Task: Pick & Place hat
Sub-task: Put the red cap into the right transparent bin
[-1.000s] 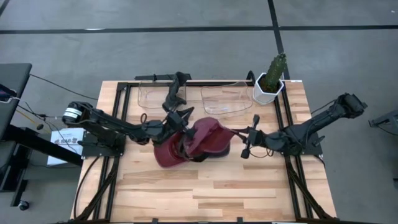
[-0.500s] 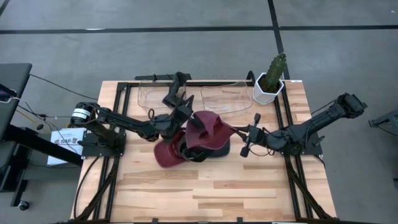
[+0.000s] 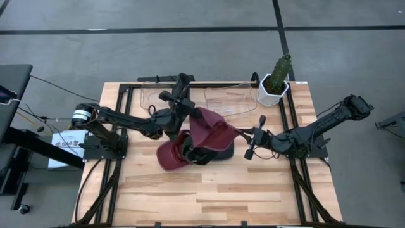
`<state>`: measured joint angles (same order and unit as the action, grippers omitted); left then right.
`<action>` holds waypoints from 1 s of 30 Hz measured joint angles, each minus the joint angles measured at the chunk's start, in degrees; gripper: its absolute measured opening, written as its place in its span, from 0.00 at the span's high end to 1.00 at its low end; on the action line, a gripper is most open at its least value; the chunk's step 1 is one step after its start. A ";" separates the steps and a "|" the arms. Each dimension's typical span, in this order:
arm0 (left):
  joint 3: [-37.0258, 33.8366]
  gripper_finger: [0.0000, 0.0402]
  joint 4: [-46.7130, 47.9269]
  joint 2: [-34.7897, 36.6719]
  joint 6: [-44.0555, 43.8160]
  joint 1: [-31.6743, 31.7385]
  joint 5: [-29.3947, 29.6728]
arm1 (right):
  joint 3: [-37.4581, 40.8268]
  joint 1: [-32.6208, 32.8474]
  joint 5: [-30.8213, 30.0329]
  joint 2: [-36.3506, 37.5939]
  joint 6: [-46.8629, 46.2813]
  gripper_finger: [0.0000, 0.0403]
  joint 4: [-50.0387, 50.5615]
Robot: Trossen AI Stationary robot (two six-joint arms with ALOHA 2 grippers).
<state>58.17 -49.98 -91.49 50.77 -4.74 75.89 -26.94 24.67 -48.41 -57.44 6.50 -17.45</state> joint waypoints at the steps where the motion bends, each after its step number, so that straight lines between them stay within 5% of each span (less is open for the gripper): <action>1: 0.19 0.99 -0.50 0.16 0.50 -0.01 0.46 | 0.00 0.00 -0.55 0.01 -0.02 1.00 0.23; 20: 0.29 0.99 -0.44 6.93 3.09 -1.40 2.12 | 0.00 0.06 -2.11 0.01 -0.02 1.00 0.38; 30: 0.29 0.98 0.08 10.88 10.59 -10.02 2.11 | 0.01 0.07 -4.43 0.02 -0.04 1.00 1.96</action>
<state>58.46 -49.90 -80.61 61.36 -14.75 78.00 -26.93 24.73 -52.84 -57.42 6.46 -15.49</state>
